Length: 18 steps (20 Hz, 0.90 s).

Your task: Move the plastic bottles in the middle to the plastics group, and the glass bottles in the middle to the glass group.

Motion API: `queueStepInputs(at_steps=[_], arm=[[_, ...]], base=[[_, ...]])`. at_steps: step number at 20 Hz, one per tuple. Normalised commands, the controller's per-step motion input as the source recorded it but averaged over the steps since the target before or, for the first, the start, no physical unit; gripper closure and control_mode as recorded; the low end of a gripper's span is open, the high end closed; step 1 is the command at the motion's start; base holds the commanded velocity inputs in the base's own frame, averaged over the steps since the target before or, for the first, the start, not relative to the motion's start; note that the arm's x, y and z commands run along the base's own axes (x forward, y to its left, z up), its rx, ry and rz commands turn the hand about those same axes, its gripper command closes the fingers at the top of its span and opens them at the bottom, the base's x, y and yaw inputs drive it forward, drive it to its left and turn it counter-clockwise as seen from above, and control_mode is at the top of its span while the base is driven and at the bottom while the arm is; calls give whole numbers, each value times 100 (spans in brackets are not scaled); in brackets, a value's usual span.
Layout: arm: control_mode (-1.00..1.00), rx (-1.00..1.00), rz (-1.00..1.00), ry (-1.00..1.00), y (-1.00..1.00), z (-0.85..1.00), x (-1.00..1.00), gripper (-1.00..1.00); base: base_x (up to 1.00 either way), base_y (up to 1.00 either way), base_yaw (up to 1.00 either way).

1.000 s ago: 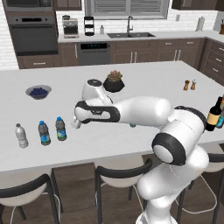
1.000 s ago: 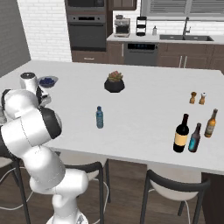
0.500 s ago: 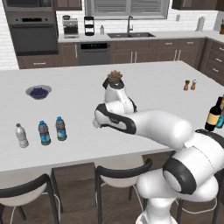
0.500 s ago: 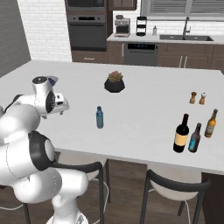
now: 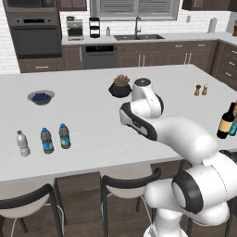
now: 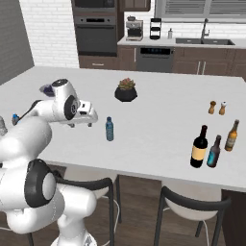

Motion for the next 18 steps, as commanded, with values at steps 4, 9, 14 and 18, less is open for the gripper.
queueStepInputs(at_steps=[4,9,14,18], arm=[[-100,12,-43,1,-100,0,0,-100],[-100,23,-10,0,-36,0,0,-100],[-100,9,0,0,-2,0,6,-100],[-100,-2,1,0,-8,0,40,-100]], base=[[0,0,0],[0,0,0],[0,0,0],[0,0,0]])
